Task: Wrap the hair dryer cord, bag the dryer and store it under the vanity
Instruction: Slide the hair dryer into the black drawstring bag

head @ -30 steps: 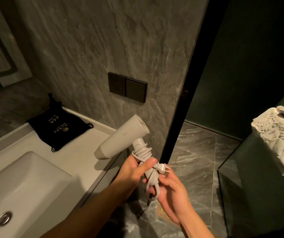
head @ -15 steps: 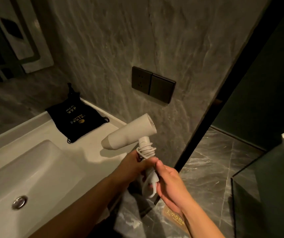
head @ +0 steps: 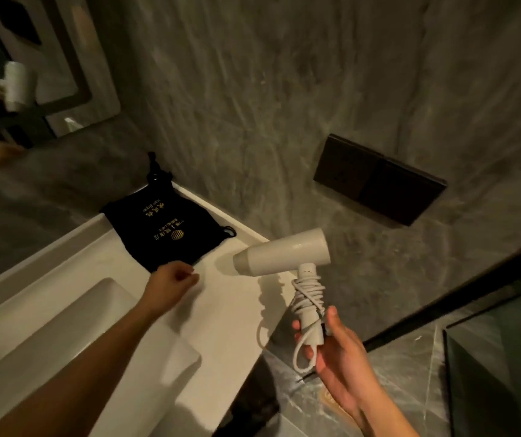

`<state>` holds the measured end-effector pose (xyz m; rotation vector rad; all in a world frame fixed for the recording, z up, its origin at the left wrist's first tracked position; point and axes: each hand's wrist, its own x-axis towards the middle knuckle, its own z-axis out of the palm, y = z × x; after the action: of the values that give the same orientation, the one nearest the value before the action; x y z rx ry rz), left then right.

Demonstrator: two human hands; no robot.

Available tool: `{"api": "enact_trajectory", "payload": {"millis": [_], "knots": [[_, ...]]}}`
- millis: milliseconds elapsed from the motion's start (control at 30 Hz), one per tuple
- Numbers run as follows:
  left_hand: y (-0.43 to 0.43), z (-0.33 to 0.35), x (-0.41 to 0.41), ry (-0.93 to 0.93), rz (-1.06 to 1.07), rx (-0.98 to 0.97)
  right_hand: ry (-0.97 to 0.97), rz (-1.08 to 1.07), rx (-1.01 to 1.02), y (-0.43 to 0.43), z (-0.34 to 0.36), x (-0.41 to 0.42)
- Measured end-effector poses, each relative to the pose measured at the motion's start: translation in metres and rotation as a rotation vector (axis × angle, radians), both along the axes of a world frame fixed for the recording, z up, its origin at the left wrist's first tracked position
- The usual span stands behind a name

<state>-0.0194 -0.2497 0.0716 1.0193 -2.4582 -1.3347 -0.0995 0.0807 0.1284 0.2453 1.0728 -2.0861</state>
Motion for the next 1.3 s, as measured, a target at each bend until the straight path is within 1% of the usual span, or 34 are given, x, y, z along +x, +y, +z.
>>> {"api": "enact_trajectory", "payload": {"millis": [67, 133, 200, 267, 333, 367, 433, 500, 567, 667, 767, 833, 933, 1000, 1067, 1167, 1300], "knots": [[-0.037, -0.016, -0.016, -0.075, -0.028, -0.244, -0.014, -0.01, 0.034, -0.012, -0.008, -0.003], [-0.064, -0.026, -0.034, -0.134, -0.093, -0.39, -0.027, -0.002, 0.086, -0.022, -0.016, -0.005], [-0.078, -0.037, -0.052, -0.226, -0.204, -0.448, -0.044, -0.011, 0.117, -0.029, -0.024, -0.005], [-0.083, -0.05, -0.064, -0.314, -0.295, -0.446, -0.056, -0.023, 0.132, -0.035, -0.031, -0.006], [-0.083, -0.063, -0.068, -0.361, -0.327, -0.476, -0.081, -0.024, 0.126, -0.04, -0.033, -0.005], [-0.083, -0.07, -0.068, -0.35, -0.323, -0.519, -0.102, -0.023, 0.116, -0.042, -0.034, -0.004], [-0.085, -0.083, -0.064, -0.273, -0.307, -0.606, -0.132, -0.025, 0.105, -0.042, -0.034, -0.002], [-0.086, -0.092, -0.061, -0.198, -0.3, -0.649, -0.137, -0.027, 0.11, -0.04, -0.036, -0.001], [-0.084, -0.096, -0.058, -0.163, -0.297, -0.668, -0.131, -0.019, 0.121, -0.036, -0.039, 0.002], [-0.07, -0.096, -0.047, -0.106, -0.254, -0.639, -0.119, -0.013, 0.13, -0.023, -0.044, 0.007], [-0.04, -0.087, -0.029, -0.016, -0.145, -0.558, -0.131, -0.004, 0.136, -0.005, -0.049, 0.016], [-0.014, -0.076, -0.017, 0.042, -0.078, -0.471, -0.143, 0.001, 0.125, 0.008, -0.051, 0.024], [0.028, -0.057, -0.003, 0.126, -0.037, -0.325, -0.159, -0.007, 0.104, 0.026, -0.05, 0.037], [0.059, -0.045, 0.005, 0.159, 0.007, -0.204, -0.165, -0.016, 0.086, 0.037, -0.049, 0.045], [0.088, -0.038, 0.012, 0.177, 0.034, -0.127, -0.183, -0.019, 0.066, 0.049, -0.047, 0.054], [0.126, -0.032, 0.019, 0.199, -0.001, -0.121, -0.212, -0.023, 0.056, 0.065, -0.046, 0.065], [0.163, -0.027, 0.021, 0.191, -0.062, -0.172, -0.241, -0.016, 0.069, 0.08, -0.053, 0.073]]}}
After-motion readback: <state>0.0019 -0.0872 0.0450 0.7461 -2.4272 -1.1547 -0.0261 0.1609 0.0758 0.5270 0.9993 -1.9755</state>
